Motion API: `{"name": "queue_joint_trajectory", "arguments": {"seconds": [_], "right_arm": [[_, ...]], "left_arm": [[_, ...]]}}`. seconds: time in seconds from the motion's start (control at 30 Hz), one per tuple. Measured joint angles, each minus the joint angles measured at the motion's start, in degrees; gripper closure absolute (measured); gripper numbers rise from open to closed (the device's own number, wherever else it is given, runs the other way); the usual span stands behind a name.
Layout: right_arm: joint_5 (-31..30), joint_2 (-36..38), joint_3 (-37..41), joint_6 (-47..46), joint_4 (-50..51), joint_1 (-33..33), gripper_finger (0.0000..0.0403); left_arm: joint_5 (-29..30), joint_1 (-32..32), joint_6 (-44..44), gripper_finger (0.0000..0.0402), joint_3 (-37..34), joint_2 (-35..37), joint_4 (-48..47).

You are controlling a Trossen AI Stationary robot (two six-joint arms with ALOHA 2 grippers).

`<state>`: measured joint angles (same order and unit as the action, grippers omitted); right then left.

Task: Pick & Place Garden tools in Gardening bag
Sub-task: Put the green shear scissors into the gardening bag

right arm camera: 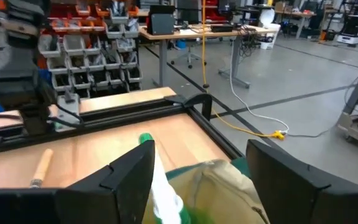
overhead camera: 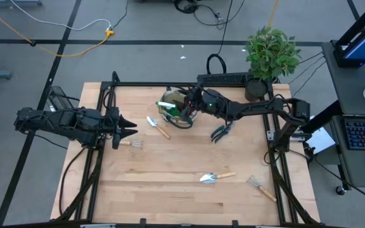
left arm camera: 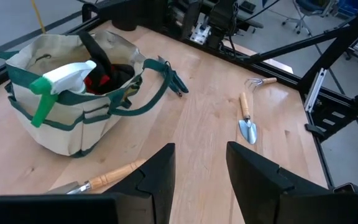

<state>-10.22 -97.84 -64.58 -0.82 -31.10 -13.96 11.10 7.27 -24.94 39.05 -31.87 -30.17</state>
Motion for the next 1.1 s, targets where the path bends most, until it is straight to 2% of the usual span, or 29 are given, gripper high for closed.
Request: {"name": "queue_joint_trajectory", "arguments": {"seconds": [0.23, 0.37, 0.57, 0.87, 1.1], "right_arm": [[0.0, 3.0, 0.0, 0.0, 1.0, 1.5, 0.0173], [-0.1, 6.2, 0.0, 0.0, 6.1, 2.4, 0.0182], [-0.1, 12.2, 0.0, 0.0, 21.1, 4.3, 0.0192], [0.0, 19.5, 0.0, 0.2, 46.4, 8.2, 0.0191], [0.0, 21.7, 0.0, 0.5, 60.8, 9.6, 0.0191]], "left_arm": [[-0.1, 0.0, -3.3, 0.0252, 0.0, 0.0, 0.0], [-0.1, 0.0, -5.3, 0.0252, 0.0, 0.0, 0.0], [-0.1, 0.0, -6.8, 0.0252, 0.0, 0.0, 0.0], [-0.1, 0.0, -3.9, 0.0252, 0.0, 0.0, 0.0], [0.0, 0.0, -3.4, 0.0252, 0.0, 0.0, 0.0]]}}
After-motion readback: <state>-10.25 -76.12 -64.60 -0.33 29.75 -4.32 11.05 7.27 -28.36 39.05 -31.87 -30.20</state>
